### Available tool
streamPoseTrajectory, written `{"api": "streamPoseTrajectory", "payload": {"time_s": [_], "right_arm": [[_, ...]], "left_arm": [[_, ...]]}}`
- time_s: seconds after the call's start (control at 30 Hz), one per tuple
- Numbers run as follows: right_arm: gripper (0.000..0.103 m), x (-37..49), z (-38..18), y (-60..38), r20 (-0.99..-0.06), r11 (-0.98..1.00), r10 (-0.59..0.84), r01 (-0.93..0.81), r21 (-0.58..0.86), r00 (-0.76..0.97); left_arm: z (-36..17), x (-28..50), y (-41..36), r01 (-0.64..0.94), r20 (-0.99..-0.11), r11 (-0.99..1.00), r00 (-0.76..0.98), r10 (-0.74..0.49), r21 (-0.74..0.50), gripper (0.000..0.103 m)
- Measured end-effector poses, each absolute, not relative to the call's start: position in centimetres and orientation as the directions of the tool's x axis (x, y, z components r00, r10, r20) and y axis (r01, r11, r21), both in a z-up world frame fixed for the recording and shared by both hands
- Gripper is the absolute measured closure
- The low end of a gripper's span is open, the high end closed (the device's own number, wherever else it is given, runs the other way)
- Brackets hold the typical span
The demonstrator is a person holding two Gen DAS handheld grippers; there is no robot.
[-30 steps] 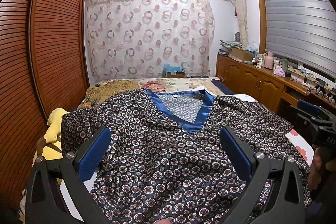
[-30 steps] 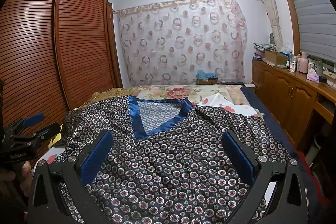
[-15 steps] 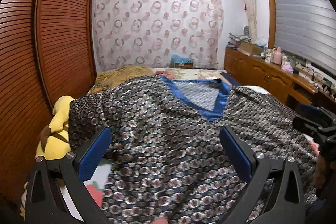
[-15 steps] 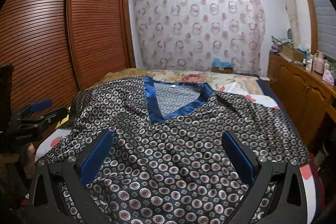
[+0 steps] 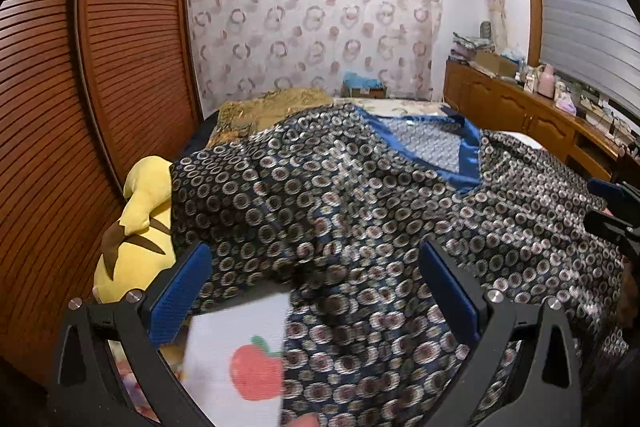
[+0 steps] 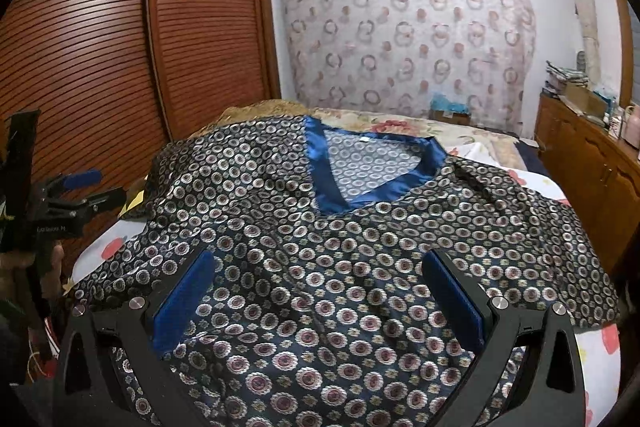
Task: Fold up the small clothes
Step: 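Grasp the sleeve edge of the navy top with the left gripper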
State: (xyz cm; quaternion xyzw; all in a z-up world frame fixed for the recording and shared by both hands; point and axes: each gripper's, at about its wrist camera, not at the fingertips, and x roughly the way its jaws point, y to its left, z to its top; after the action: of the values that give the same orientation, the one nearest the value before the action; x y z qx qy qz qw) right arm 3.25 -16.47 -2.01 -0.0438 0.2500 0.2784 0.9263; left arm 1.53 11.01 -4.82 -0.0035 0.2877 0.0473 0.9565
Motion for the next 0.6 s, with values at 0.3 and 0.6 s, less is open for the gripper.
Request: {"api": "streamPoseTrajectory", "payload": {"time_s": [0.3, 0.6], "right_arm": [[0.0, 4.1, -3.0, -15.0, -0.523, 0.822, 0.502, -0.568, 0.041, 0.689], [0.0, 4.8, -3.5, -14.5, -0.54, 0.821, 0.495, -0.57, 0.036, 0.68]], "left_arm": [[-5.8, 1.9, 16.0, -0.088, -0.605, 0.995, 0.795, 0.045, -0.042, 0.008], [-8.9, 5.4, 21.1, -0.144, -0.713, 0.98, 0.701, 0.005, -0.134, 0.03]]}}
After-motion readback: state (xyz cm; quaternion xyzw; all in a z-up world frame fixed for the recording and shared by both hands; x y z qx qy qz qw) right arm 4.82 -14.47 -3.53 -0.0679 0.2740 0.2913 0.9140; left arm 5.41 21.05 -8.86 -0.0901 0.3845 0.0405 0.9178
